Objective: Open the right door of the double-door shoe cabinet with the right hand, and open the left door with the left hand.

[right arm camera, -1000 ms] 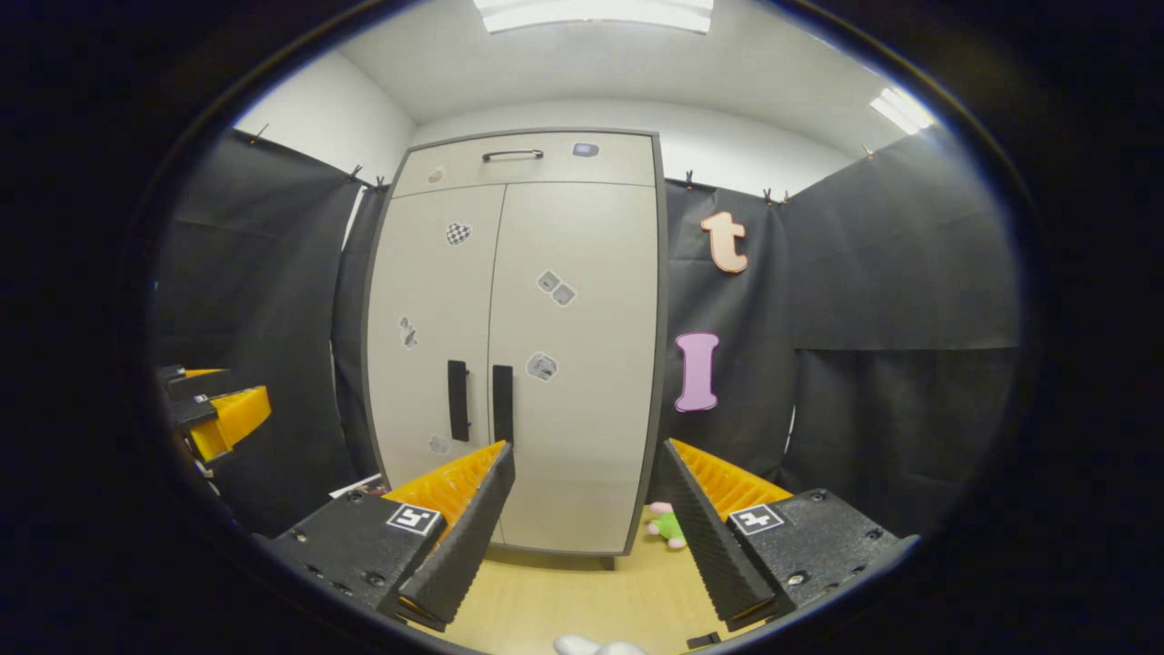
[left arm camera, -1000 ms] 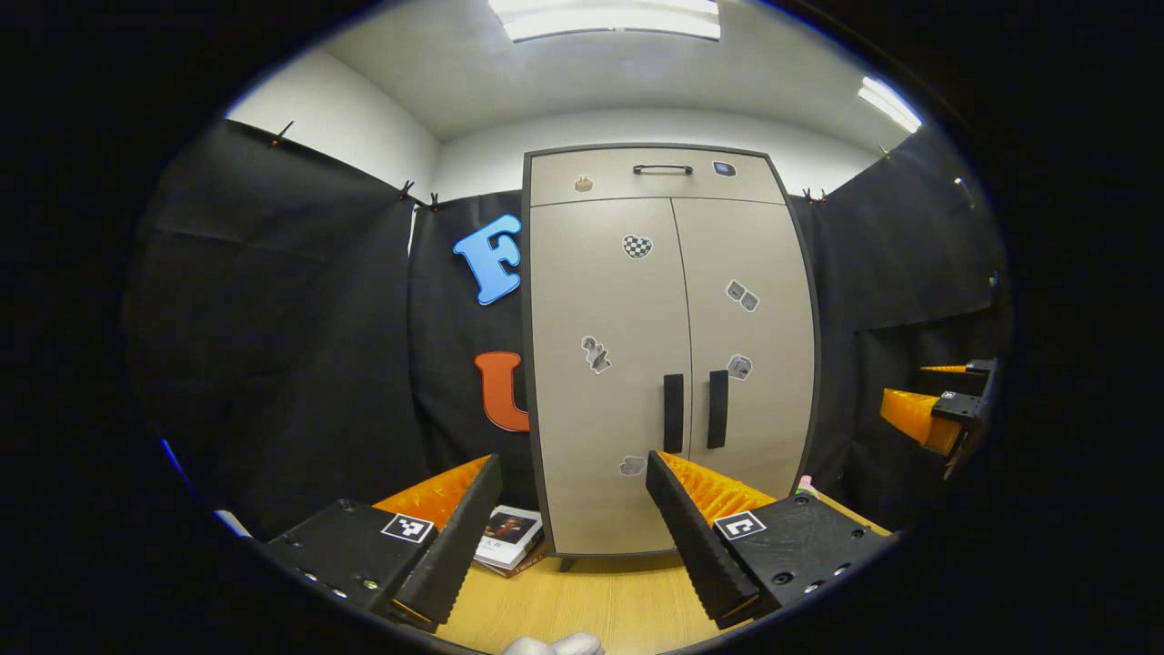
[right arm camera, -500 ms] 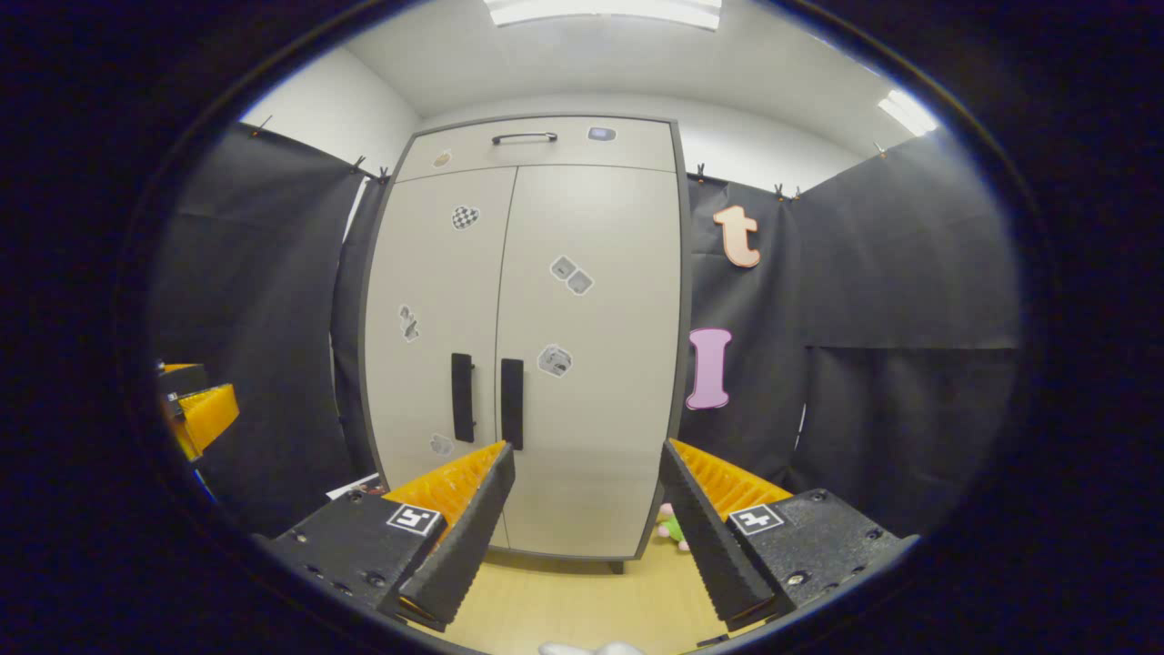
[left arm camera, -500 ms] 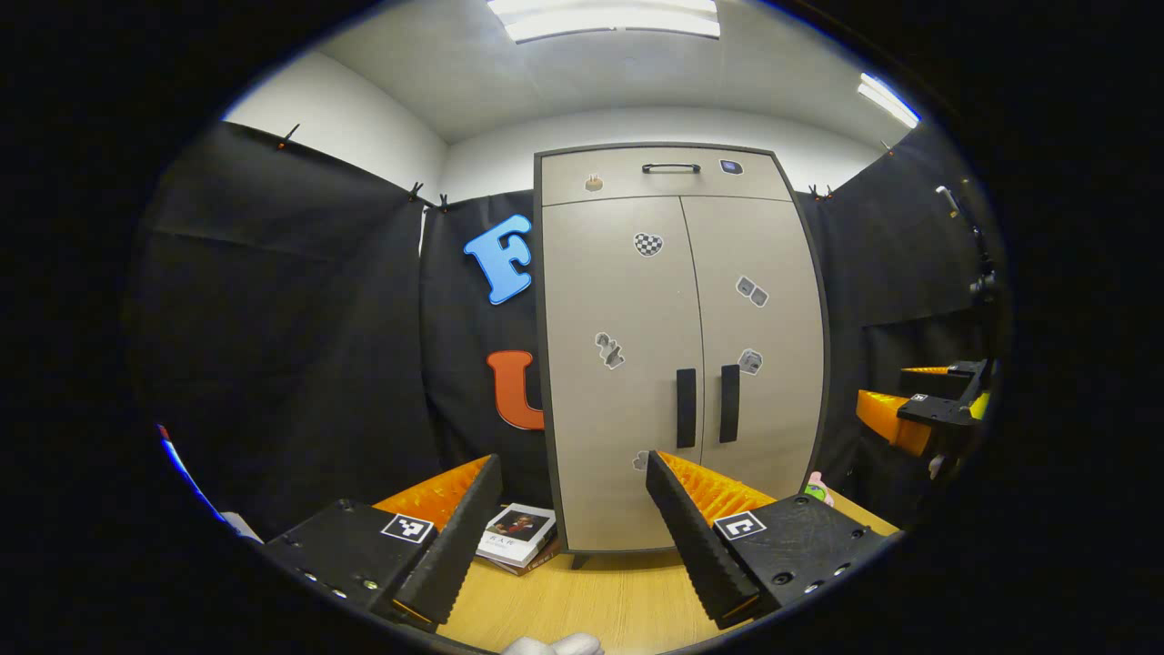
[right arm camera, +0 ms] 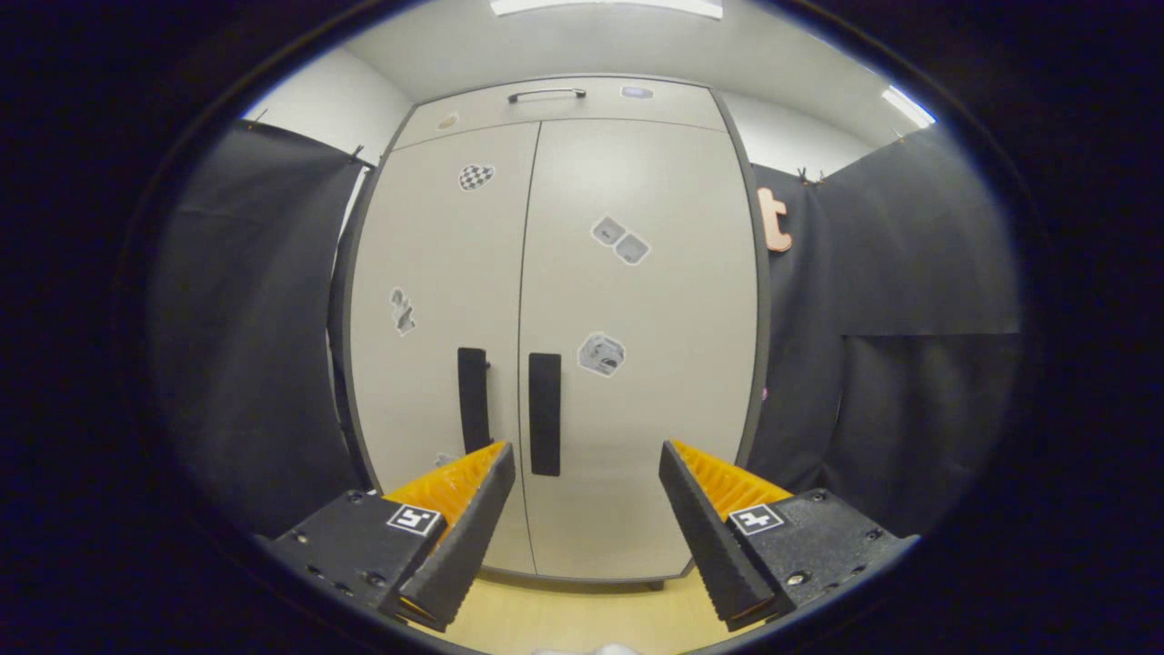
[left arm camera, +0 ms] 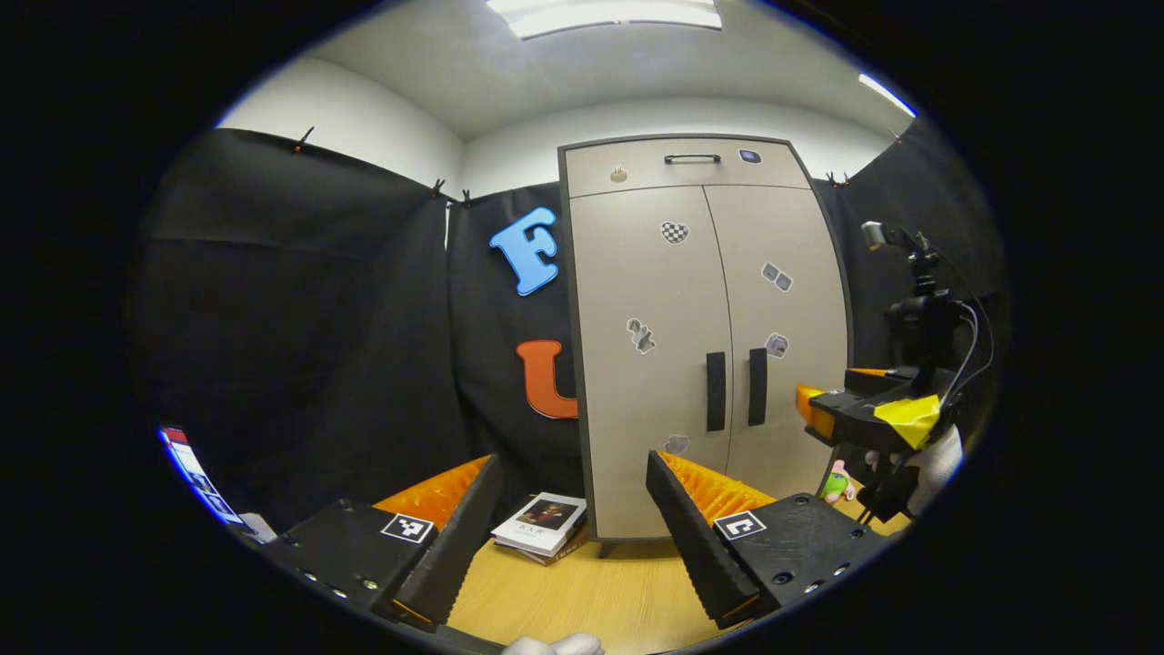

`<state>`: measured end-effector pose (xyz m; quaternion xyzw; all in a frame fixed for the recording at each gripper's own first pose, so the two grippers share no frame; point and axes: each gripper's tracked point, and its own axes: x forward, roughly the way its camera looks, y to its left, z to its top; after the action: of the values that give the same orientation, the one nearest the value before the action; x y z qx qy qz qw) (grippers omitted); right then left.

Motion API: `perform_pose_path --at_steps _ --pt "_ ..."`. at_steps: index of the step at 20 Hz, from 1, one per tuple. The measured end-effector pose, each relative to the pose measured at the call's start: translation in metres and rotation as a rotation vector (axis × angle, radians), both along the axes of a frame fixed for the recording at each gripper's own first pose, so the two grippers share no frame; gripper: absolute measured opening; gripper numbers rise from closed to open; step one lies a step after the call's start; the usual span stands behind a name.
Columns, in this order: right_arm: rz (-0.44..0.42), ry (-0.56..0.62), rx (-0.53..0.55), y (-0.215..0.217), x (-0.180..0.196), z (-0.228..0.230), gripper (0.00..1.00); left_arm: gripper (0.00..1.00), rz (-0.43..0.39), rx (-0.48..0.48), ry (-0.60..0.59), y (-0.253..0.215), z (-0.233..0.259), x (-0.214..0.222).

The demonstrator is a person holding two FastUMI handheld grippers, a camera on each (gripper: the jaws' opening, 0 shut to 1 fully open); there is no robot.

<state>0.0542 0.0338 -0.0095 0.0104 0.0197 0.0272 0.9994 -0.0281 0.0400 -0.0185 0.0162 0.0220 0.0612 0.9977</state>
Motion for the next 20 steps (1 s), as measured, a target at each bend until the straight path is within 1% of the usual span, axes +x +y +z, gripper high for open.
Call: perform_pose_path --at_steps 3,7,11,12,15,17,18,19,20 --pt "0.005 0.008 0.001 0.016 0.042 -0.006 0.99 0.96 0.025 -0.006 0.007 0.003 0.0 -0.005" --pt "-0.009 0.024 0.006 0.025 0.084 -0.01 0.98 0.96 0.062 0.0 0.016 0.009 0.0 -0.006" --pt "-0.012 0.06 0.037 0.033 0.117 -0.017 0.89 0.96 0.098 -0.002 0.03 0.014 -0.002 -0.008" --pt "-0.005 0.072 0.049 0.038 0.122 -0.02 0.86 0.96 0.105 -0.002 0.03 0.015 -0.002 -0.008" --pt "-0.006 0.09 0.048 0.043 0.134 -0.024 0.8 0.96 0.119 0.001 0.036 0.018 -0.004 -0.009" --pt "-0.025 0.095 0.042 0.041 0.139 -0.026 0.69 0.96 0.122 0.002 0.036 0.018 -0.003 -0.009" --pt "-0.039 0.09 0.045 0.039 0.139 -0.024 0.61 0.96 0.125 0.003 0.035 0.019 -0.002 -0.009" --pt "-0.052 0.09 0.046 0.037 0.139 -0.025 0.58 0.96 0.127 0.004 0.033 0.019 -0.002 -0.009" --pt "-0.056 0.087 0.048 0.038 0.139 -0.025 0.5 0.96 0.129 0.002 0.031 0.02 -0.002 -0.009"
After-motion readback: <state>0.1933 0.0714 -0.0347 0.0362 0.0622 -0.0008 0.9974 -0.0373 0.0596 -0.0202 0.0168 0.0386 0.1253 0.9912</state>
